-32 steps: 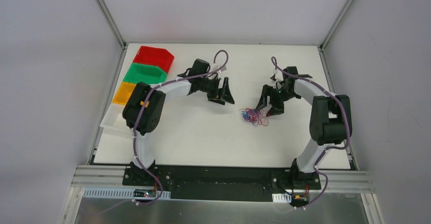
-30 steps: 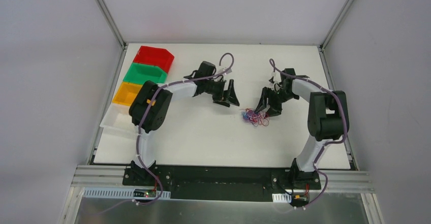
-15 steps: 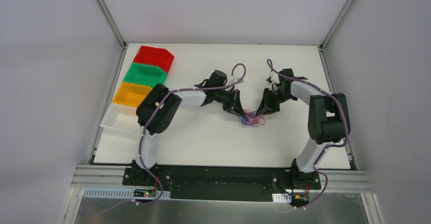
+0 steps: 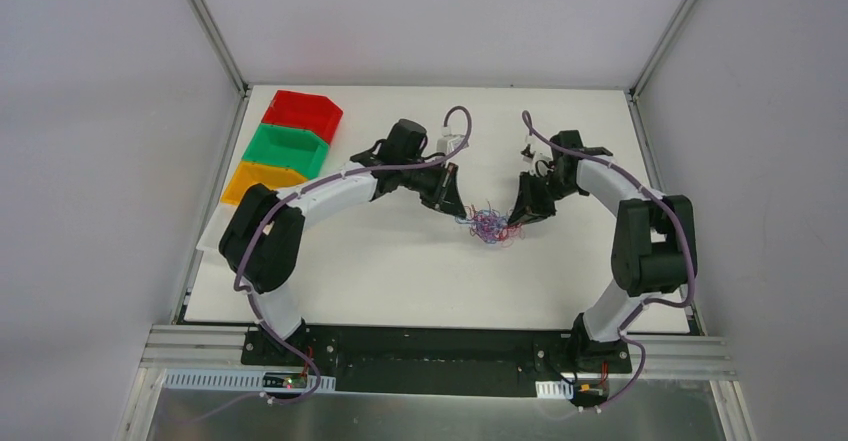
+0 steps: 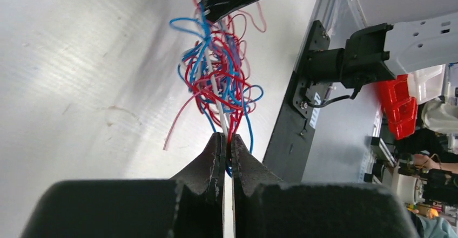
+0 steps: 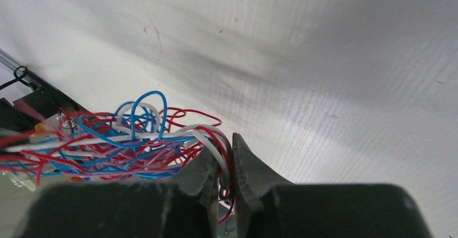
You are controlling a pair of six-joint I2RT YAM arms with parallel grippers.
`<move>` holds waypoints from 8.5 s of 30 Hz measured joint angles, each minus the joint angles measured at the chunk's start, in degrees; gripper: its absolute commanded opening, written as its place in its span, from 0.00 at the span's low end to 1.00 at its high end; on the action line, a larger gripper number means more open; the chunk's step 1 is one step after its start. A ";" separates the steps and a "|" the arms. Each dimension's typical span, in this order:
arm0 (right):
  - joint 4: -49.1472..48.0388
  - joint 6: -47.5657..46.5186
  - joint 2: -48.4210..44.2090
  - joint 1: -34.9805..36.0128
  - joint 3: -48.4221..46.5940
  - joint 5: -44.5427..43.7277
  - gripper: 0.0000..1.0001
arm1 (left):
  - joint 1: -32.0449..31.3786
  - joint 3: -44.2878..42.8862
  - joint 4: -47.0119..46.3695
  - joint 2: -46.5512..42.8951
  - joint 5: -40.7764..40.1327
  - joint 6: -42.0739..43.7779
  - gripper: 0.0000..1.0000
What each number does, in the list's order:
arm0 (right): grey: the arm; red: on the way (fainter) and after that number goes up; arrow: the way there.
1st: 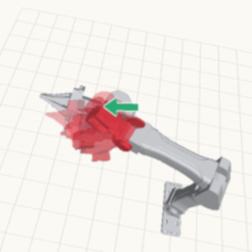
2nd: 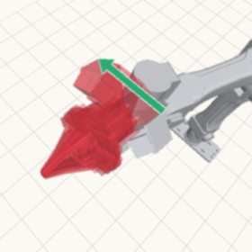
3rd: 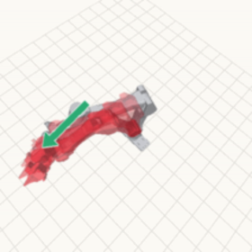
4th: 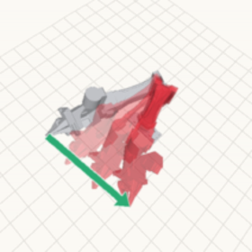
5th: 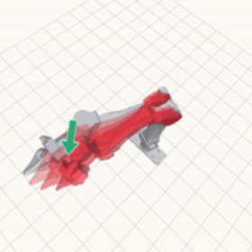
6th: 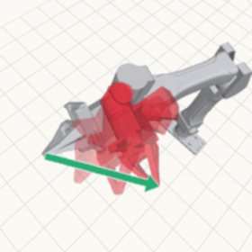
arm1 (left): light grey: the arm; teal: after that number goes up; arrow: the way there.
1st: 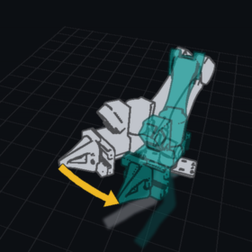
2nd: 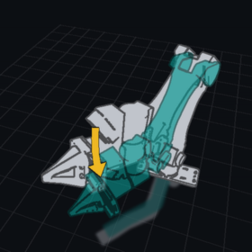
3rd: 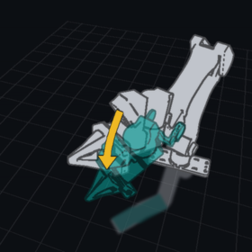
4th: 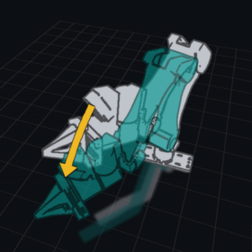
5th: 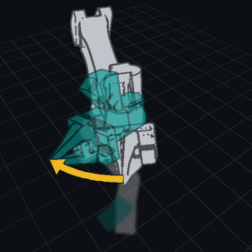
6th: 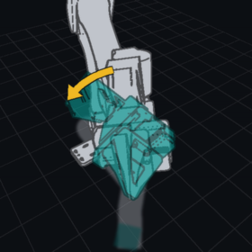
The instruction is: Untangle the cables
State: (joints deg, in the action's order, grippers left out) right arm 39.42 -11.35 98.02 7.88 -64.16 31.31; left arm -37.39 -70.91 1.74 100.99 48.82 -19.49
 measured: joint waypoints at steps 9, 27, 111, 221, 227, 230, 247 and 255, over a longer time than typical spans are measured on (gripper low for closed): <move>1.46 -7.56 -2.08 -12.85 -0.46 -9.53 0.00 | 11.41 0.52 14.25 -8.13 2.16 13.75 0.00; 2.62 3.41 -4.11 -3.54 -2.84 20.48 0.03 | 4.37 3.08 11.43 -7.41 -0.04 11.85 0.89; -11.04 5.73 -1.18 -8.46 4.07 -19.37 0.00 | 30.08 -21.49 13.75 -24.50 9.55 -15.87 0.00; 7.39 -6.84 13.29 -1.75 -12.33 -21.73 0.00 | 17.68 -43.89 48.26 -21.75 -14.84 34.27 0.00; 8.70 -7.93 13.73 -3.45 -13.16 -24.35 0.00 | 22.73 -62.14 45.66 -19.41 -16.46 29.27 0.00; 9.35 -8.33 14.05 -4.09 -13.66 -25.33 0.00 | 23.02 -68.06 44.39 -18.29 -16.44 27.54 0.00; 13.05 -8.90 14.34 -5.44 -17.20 -23.96 0.00 | 25.81 -51.06 44.72 -17.90 -27.21 27.54 0.00; 14.03 -8.87 14.34 -5.44 -17.70 -22.77 0.00 | 32.83 -59.17 42.18 -6.27 -29.94 23.78 0.00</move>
State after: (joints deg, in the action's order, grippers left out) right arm 53.45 -20.23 112.36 2.44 -81.87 8.54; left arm -4.56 -130.08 43.92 94.72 18.87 4.29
